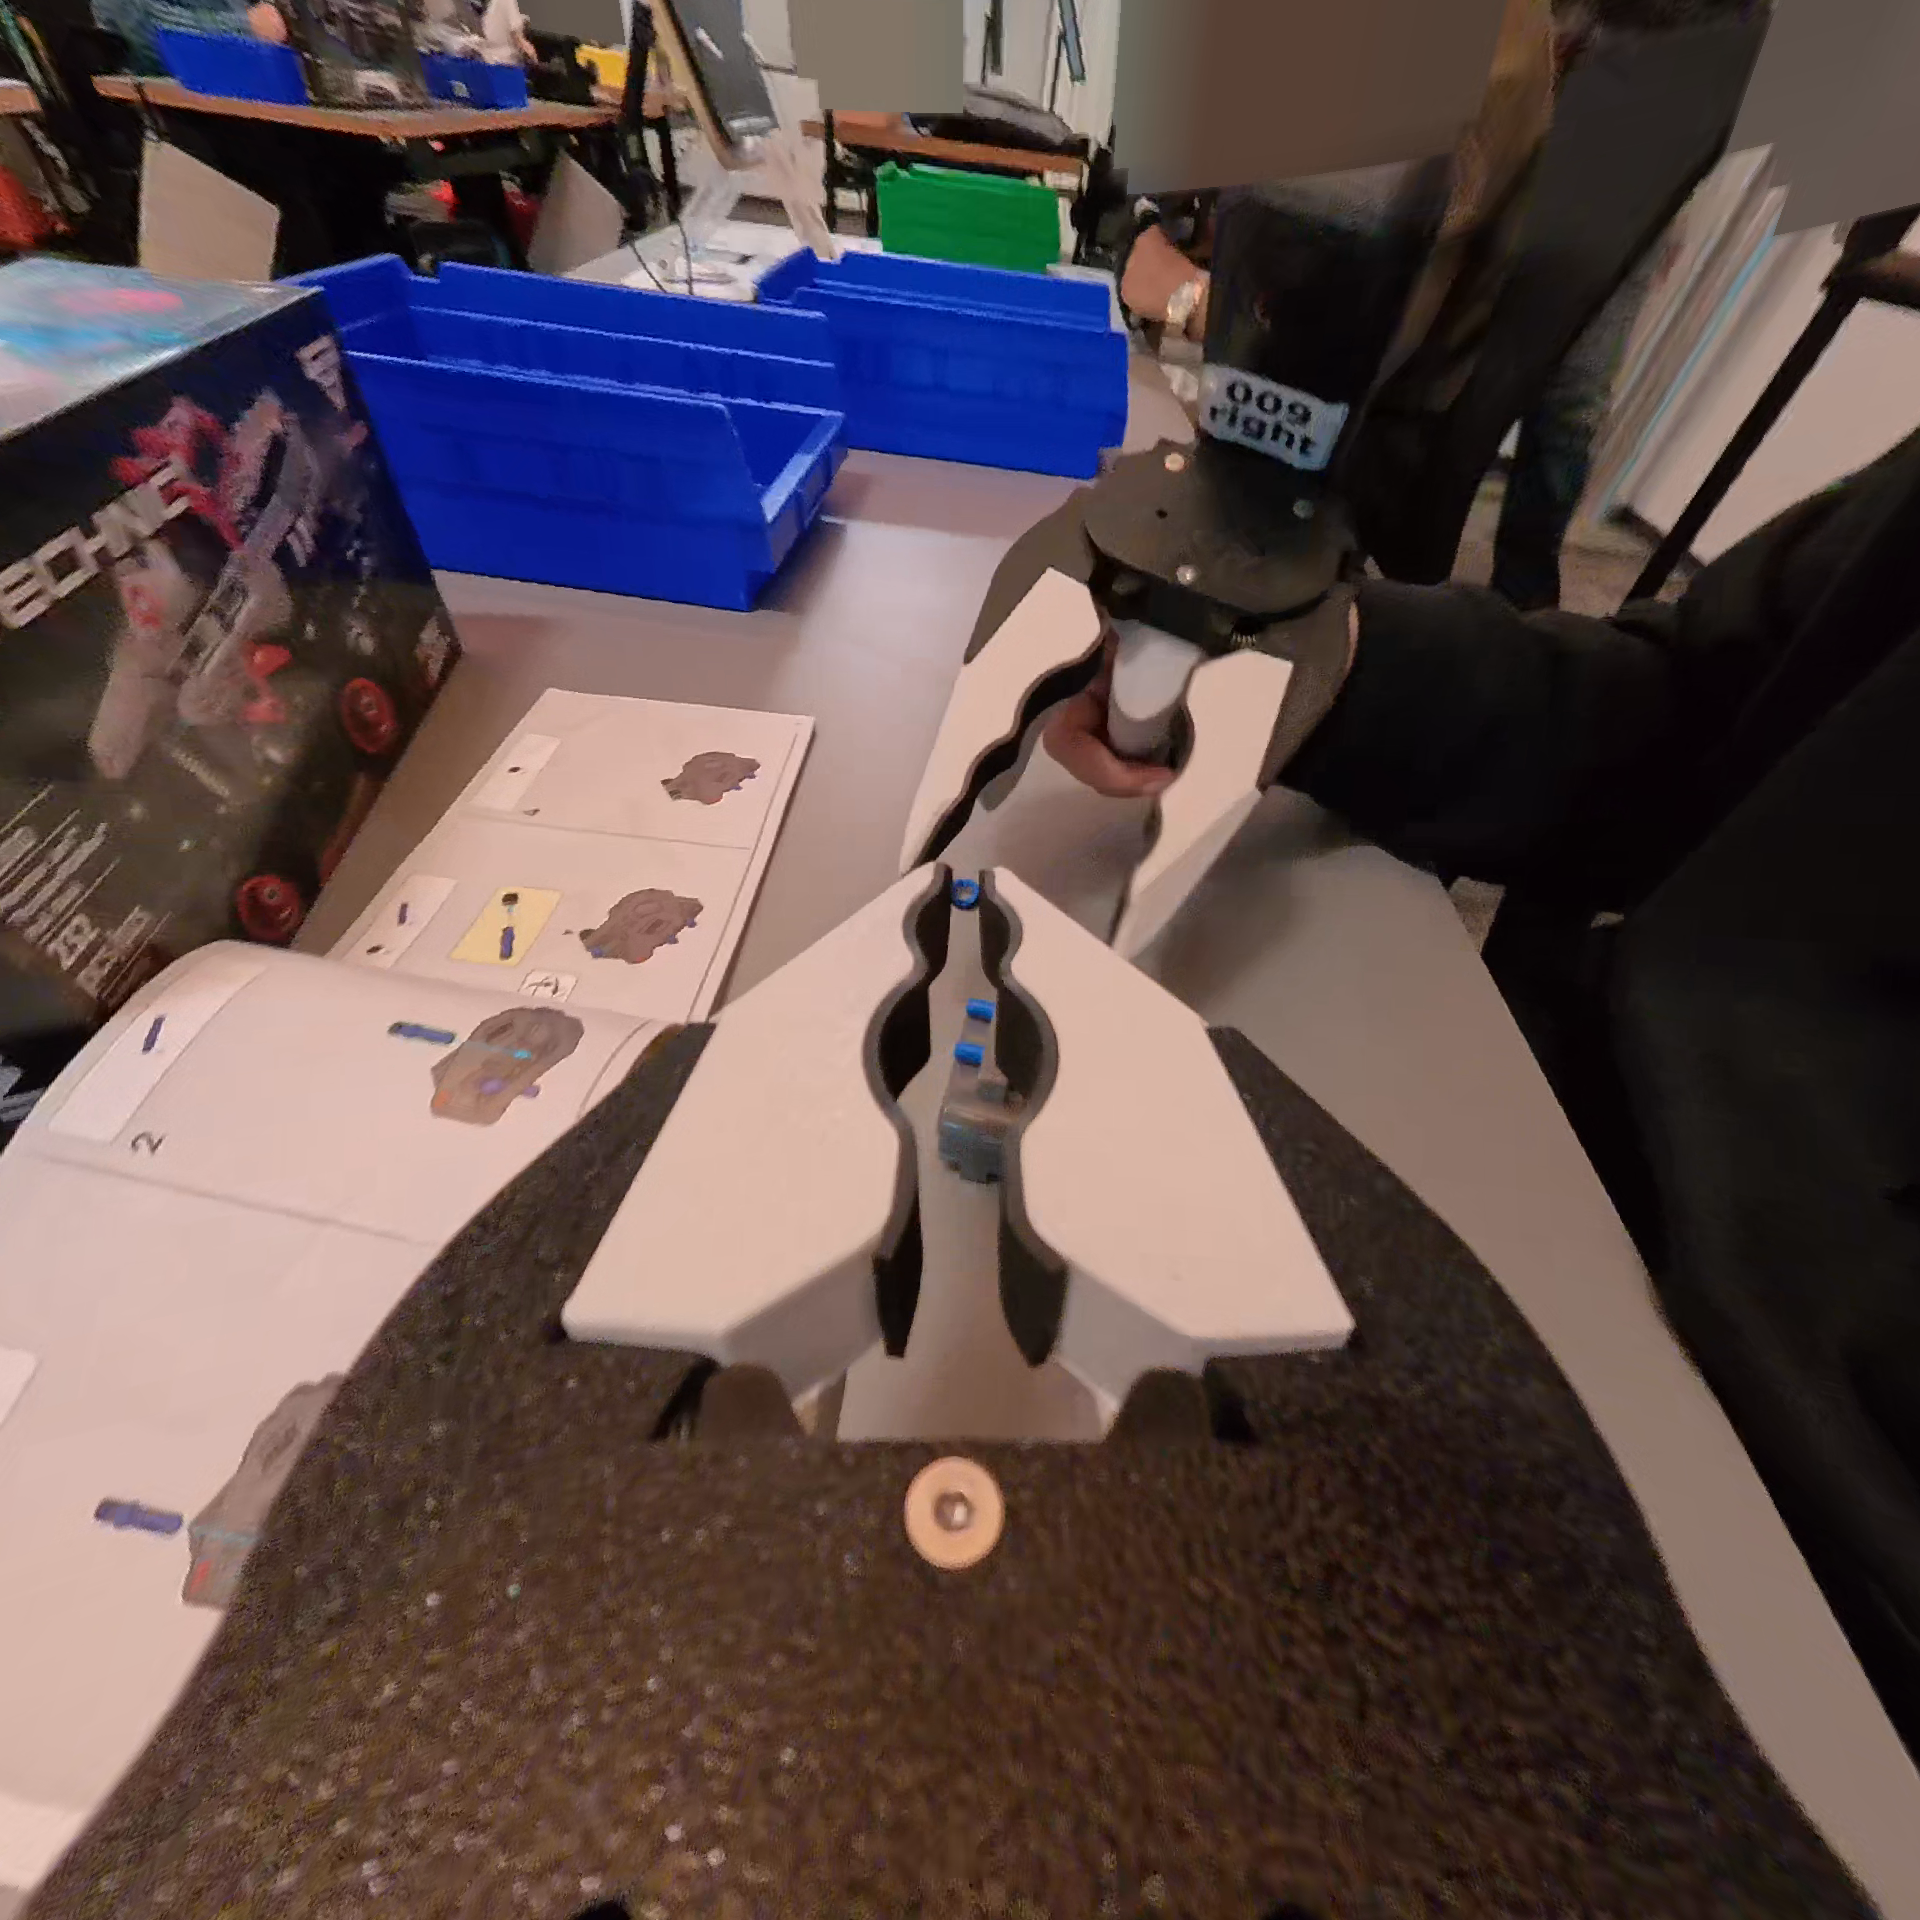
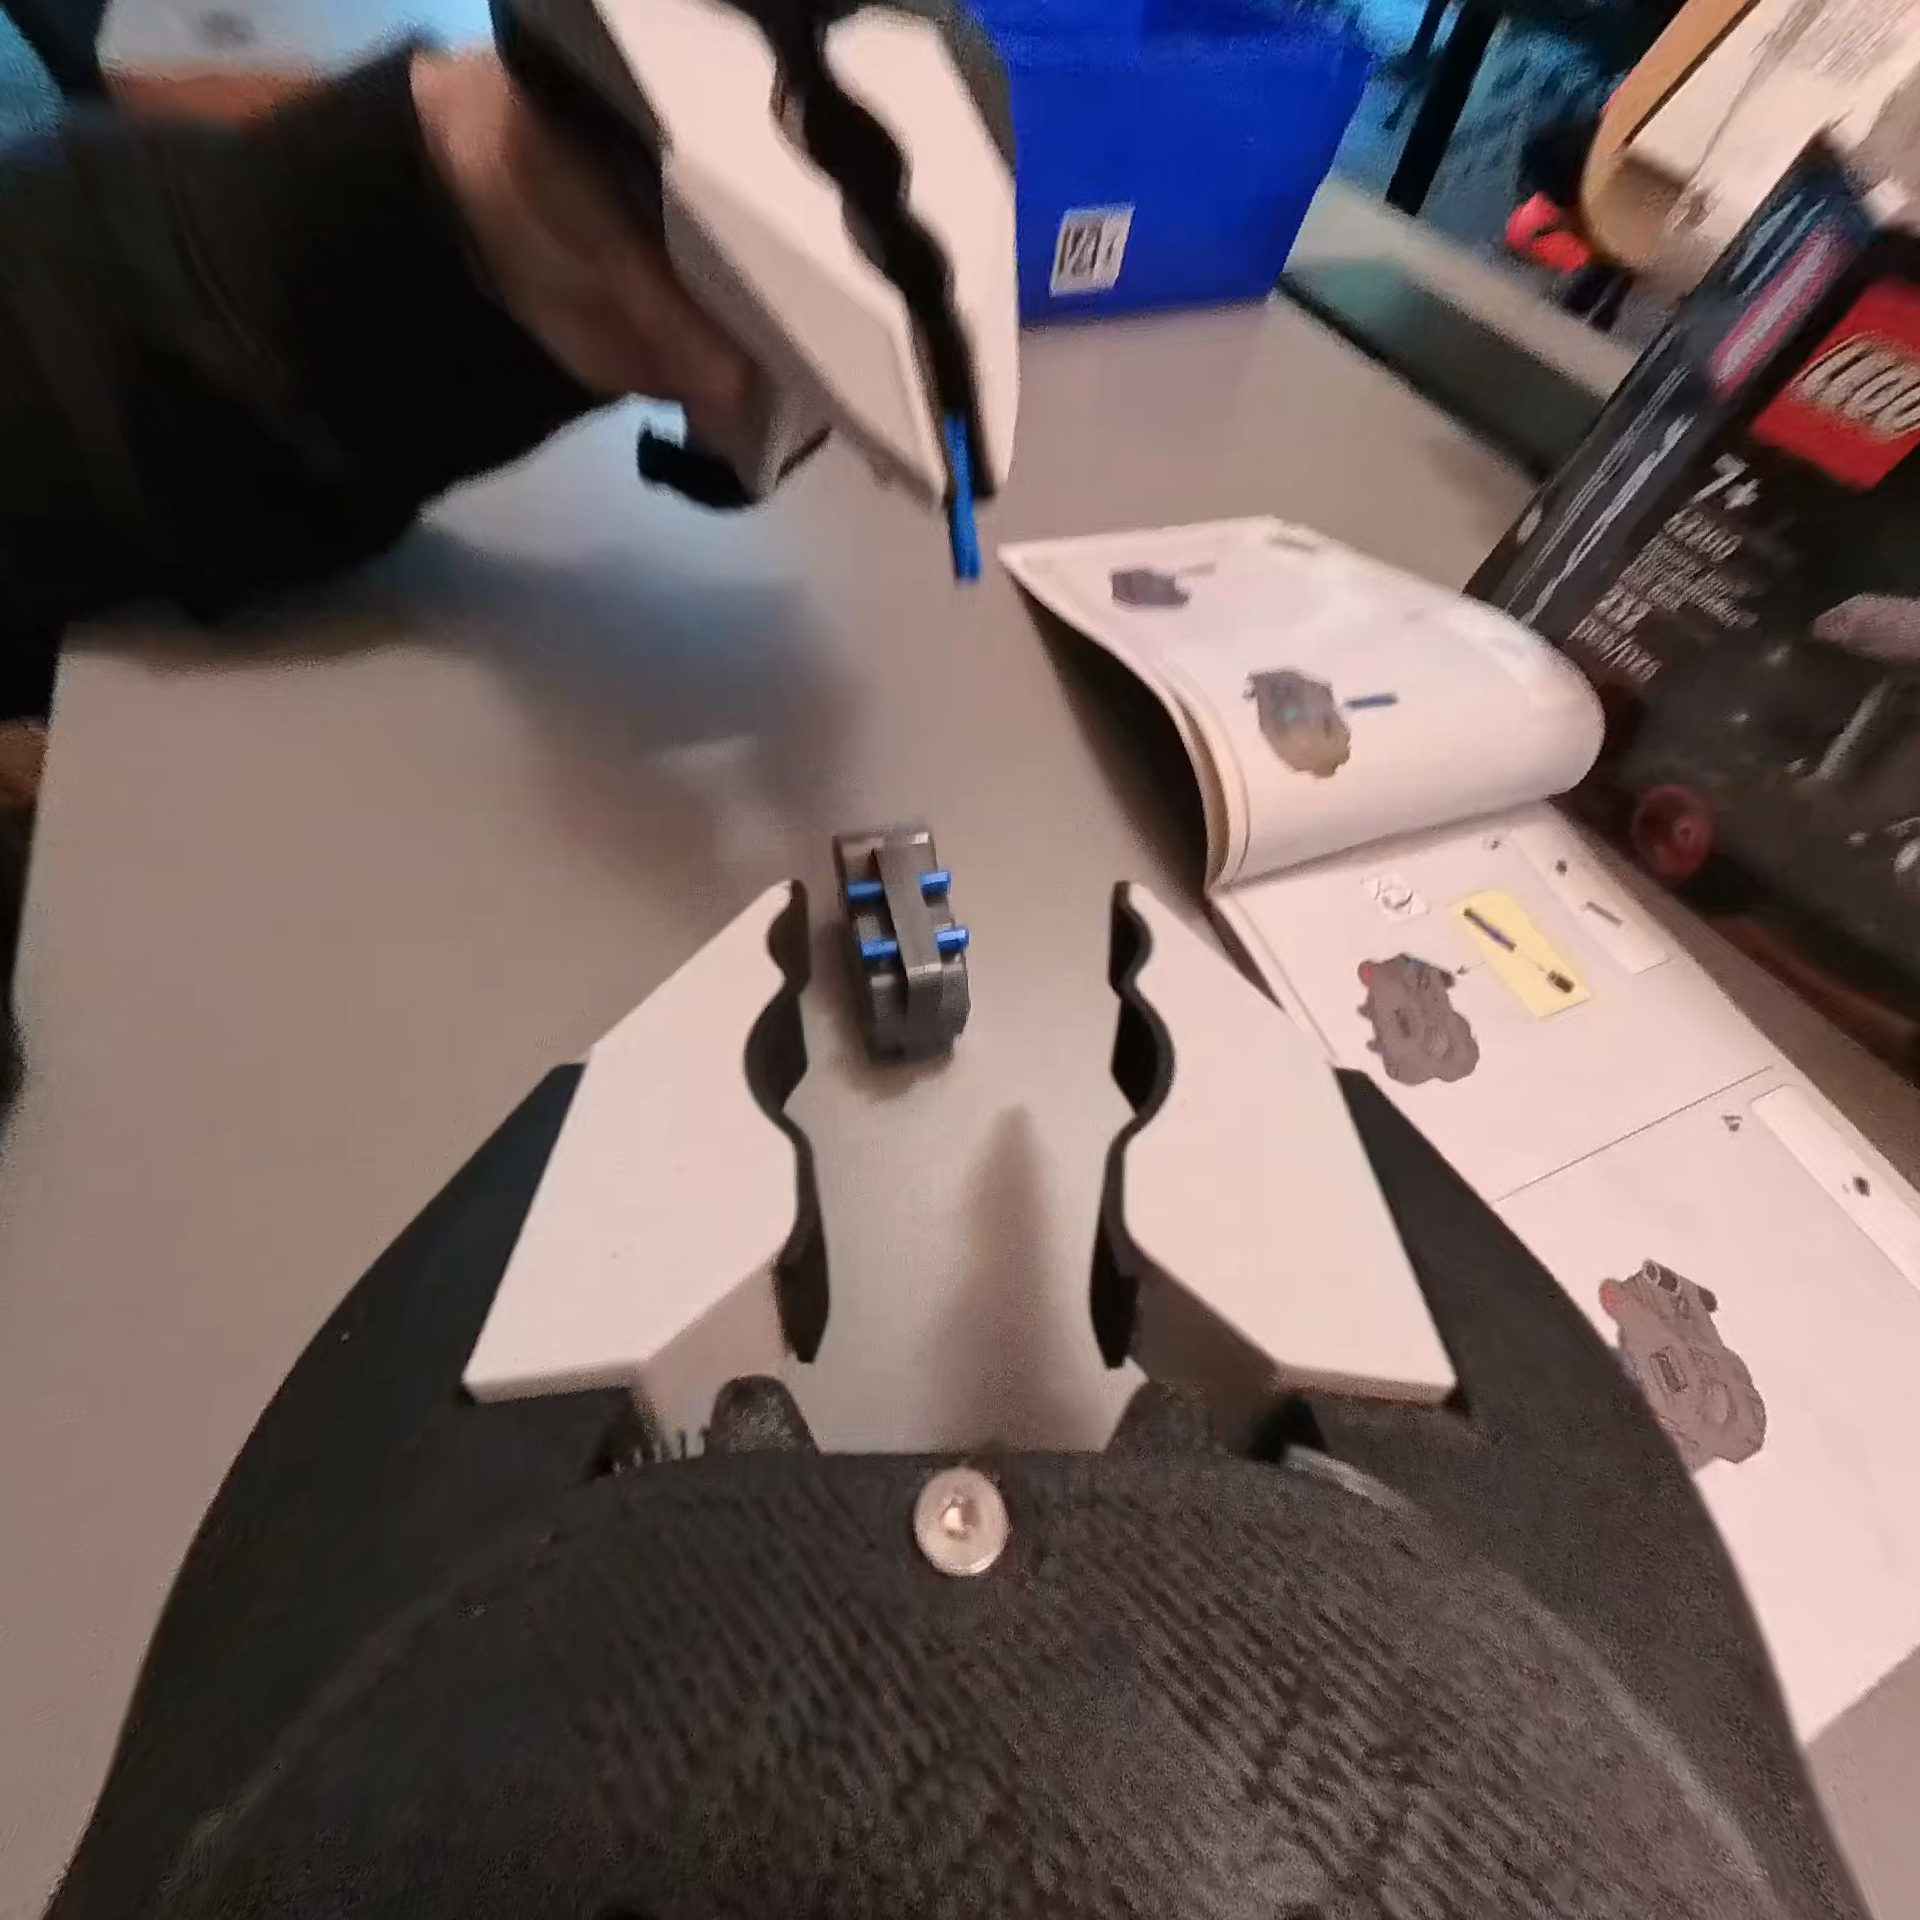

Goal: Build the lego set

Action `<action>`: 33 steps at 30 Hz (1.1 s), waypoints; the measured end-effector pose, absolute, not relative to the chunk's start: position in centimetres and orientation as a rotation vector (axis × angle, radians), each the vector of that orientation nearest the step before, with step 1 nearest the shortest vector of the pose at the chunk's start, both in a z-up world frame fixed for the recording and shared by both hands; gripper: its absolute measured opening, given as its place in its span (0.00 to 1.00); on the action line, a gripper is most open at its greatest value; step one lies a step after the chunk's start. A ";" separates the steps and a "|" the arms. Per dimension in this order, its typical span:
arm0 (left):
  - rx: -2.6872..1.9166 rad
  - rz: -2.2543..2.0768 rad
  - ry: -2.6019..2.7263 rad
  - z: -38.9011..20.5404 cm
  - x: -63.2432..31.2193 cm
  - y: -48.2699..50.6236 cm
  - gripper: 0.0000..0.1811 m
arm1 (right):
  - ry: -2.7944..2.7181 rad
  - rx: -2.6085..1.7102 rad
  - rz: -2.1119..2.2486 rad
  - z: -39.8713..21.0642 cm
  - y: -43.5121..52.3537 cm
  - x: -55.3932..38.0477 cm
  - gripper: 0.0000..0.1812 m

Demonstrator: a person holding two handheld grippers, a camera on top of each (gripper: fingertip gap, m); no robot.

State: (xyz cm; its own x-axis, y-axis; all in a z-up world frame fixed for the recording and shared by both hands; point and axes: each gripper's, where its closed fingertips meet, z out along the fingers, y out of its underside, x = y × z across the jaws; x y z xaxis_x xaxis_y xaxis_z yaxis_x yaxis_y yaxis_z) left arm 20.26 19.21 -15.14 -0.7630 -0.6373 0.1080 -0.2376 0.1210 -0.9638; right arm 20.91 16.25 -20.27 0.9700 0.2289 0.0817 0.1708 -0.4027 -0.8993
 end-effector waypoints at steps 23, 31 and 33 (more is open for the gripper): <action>-0.940 -1.633 2.101 -16.8 20.6 20.8 0.01 | -0.701 -2.079 -0.315 -23.6 15.3 16.8 0.33; -0.756 -1.595 2.181 -17.6 19.6 19.9 0.01 | -0.107 -2.168 0.248 -23.0 17.1 16.1 0.42; -0.747 -1.595 2.195 -17.9 19.5 19.8 0.01 | -0.085 -2.229 0.213 -24.3 17.4 16.2 0.38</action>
State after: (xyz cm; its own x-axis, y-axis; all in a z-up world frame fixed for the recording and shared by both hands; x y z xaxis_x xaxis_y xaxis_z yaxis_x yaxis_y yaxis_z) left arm 19.46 19.79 -17.85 -0.8098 -0.5852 0.0423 -0.2208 0.2372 -0.9460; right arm 16.18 17.39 -24.26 0.9830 0.1360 -0.1237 -0.0132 -0.6189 -0.7853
